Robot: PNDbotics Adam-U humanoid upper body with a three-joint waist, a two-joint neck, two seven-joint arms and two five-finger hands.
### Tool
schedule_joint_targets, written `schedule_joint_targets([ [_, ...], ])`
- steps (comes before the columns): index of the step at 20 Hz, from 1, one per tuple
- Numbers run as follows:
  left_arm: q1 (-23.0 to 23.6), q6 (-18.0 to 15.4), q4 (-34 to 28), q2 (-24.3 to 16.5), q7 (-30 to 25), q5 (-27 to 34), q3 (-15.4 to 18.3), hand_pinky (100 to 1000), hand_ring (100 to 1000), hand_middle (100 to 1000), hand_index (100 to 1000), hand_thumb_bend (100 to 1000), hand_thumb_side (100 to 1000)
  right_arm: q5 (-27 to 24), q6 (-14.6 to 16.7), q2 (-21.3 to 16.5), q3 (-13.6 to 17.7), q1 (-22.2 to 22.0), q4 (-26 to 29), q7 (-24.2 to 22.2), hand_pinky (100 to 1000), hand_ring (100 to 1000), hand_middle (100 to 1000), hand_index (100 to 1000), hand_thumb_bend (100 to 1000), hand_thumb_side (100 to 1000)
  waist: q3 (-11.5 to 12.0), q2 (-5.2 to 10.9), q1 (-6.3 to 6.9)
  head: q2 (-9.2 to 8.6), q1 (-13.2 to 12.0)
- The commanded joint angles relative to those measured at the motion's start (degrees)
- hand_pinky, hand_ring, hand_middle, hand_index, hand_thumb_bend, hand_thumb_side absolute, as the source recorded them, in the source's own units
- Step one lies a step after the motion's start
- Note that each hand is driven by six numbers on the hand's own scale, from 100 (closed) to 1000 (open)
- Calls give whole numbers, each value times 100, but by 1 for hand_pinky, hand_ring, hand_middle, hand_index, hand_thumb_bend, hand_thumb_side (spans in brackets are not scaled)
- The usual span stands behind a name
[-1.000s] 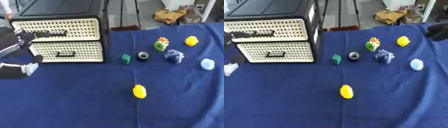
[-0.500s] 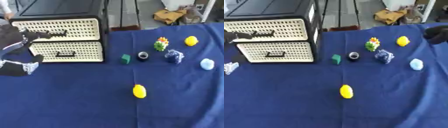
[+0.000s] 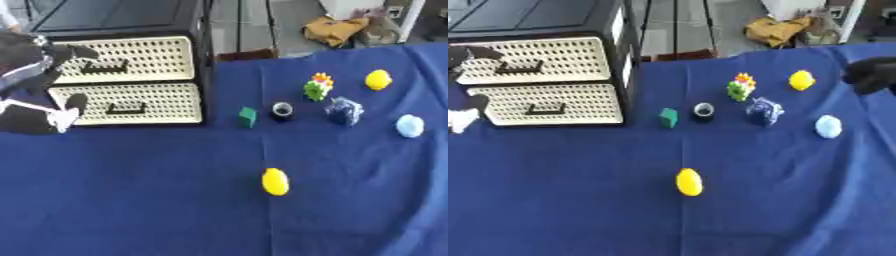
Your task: Pick up objects from table and place into drawer.
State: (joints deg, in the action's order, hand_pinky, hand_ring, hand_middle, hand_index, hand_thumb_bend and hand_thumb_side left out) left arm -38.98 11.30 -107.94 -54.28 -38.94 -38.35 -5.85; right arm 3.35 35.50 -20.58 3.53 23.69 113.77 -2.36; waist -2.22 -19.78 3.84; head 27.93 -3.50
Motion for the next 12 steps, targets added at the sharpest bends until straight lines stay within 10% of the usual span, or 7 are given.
schedule_joint_targets([
  [1,-226,96,286,-66,-68,226,44,100,100,179,980,100,325,-16,-3,-74,-1,41,82,-35,648,709,532,740,100,990,-13,100,6,-21,-26],
  [12,-626,99,1230,84,-104,253,13,100,100,177,952,100,348,-24,-44,-53,-27,34,82,-46,651,711,530,738,100,988,-94,67,49,-100,-127],
])
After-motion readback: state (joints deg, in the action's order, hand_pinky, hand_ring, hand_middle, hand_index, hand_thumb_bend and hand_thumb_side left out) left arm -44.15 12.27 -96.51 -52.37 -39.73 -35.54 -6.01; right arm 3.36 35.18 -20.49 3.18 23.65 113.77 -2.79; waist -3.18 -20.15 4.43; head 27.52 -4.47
